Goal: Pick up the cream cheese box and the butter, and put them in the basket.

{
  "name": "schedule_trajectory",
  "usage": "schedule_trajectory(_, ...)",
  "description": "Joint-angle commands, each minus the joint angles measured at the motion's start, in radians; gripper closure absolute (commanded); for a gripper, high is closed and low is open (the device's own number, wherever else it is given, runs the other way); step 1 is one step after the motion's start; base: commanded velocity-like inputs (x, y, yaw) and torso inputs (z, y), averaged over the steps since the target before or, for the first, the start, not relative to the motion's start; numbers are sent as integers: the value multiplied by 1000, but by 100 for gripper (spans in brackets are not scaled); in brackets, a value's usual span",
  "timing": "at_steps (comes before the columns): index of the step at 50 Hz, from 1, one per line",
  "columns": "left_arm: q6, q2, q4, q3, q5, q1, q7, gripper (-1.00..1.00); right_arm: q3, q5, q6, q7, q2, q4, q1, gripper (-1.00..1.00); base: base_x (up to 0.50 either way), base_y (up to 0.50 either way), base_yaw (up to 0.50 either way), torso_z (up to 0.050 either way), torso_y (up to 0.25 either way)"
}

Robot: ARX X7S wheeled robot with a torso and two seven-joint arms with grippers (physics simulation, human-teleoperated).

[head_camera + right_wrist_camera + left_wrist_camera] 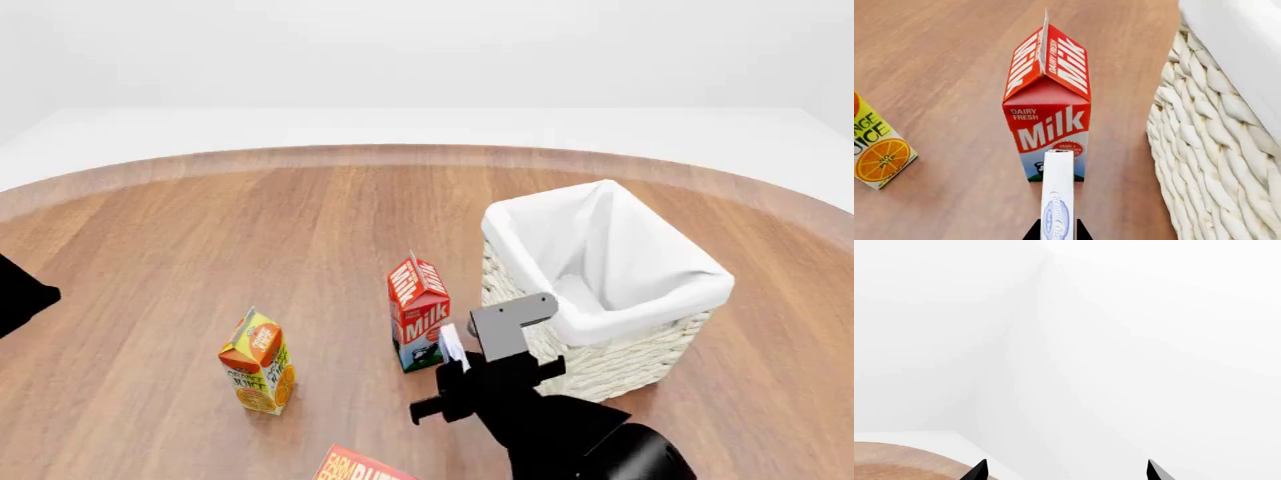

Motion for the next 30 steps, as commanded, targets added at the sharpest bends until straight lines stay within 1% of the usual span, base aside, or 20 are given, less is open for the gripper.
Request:
schedule_trajectory(1,1,-2,0,3,0,-1,-3,-100,15,22,35,25,13,-99,13,100,0,0,0,0,0)
schedule_trajectory(30,6,-9,2,2,-5,3,-8,-100,115,140,155,145,43,-307,64,100,0,0,0,0,1)
